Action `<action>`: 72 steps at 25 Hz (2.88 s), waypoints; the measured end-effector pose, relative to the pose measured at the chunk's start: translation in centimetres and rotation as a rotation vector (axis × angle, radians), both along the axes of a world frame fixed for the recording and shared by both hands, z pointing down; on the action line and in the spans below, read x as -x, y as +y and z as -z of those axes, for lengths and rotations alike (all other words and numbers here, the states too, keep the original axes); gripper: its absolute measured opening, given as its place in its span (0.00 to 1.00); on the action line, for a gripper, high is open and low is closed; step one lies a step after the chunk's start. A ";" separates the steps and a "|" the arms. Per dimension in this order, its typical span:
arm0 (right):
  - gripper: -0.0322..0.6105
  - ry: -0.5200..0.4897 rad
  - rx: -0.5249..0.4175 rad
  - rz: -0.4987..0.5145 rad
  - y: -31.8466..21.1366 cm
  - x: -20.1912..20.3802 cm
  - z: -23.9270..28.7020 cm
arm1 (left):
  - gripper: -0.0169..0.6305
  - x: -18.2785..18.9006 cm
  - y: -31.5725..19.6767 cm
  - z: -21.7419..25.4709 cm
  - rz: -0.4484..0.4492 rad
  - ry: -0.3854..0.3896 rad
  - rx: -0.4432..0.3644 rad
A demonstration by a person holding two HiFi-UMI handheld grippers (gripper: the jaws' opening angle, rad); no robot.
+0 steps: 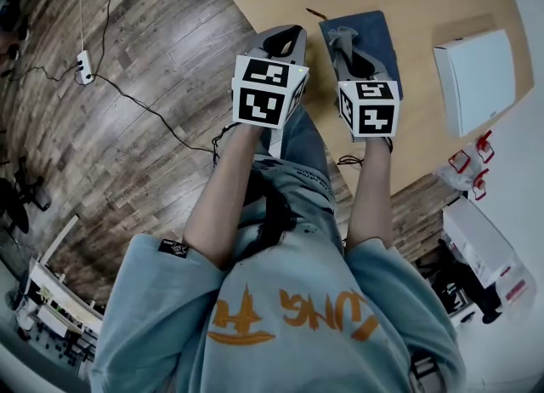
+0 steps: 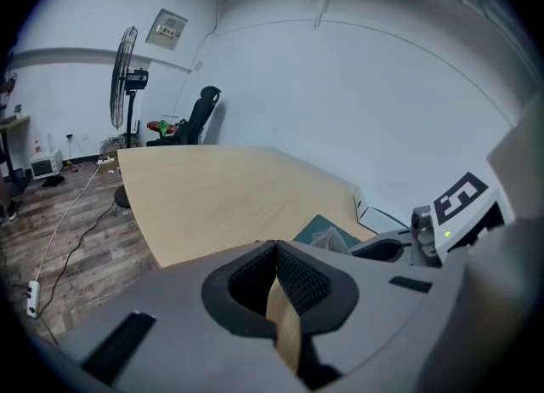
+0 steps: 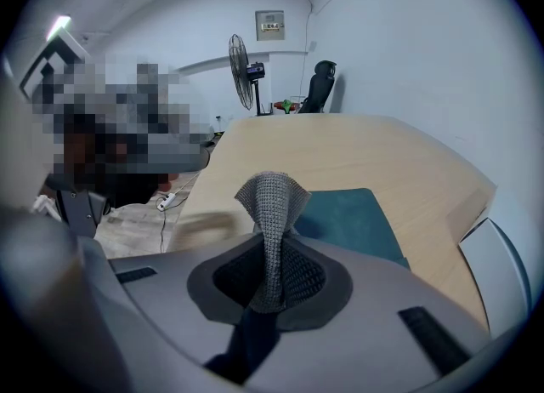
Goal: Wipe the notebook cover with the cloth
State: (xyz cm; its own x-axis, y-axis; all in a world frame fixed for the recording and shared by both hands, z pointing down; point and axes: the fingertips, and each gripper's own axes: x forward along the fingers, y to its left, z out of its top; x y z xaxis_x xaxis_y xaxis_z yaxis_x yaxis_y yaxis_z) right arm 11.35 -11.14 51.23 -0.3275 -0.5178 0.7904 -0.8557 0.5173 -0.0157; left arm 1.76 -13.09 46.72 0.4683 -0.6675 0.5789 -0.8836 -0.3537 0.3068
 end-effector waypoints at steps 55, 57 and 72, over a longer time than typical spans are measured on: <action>0.10 -0.013 0.013 -0.218 9.4 -5.4 -0.1 | 0.05 -7.0 5.7 -1.2 -0.279 0.052 0.046; 0.10 -0.013 0.012 -0.224 9.9 -5.6 0.0 | 0.05 -7.4 6.0 -1.1 -0.289 0.053 0.045; 0.10 0.036 -0.004 -0.312 12.6 -7.7 1.0 | 0.05 -8.0 6.9 0.5 -0.324 0.069 0.014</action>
State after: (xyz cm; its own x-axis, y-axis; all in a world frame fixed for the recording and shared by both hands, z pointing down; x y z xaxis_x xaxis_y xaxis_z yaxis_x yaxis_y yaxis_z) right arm 19.08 1.47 50.27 -0.1239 -0.5919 0.7964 -0.9730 0.2298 0.0194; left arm 9.80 -6.16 46.26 0.6931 -0.4697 0.5468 -0.7031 -0.6078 0.3691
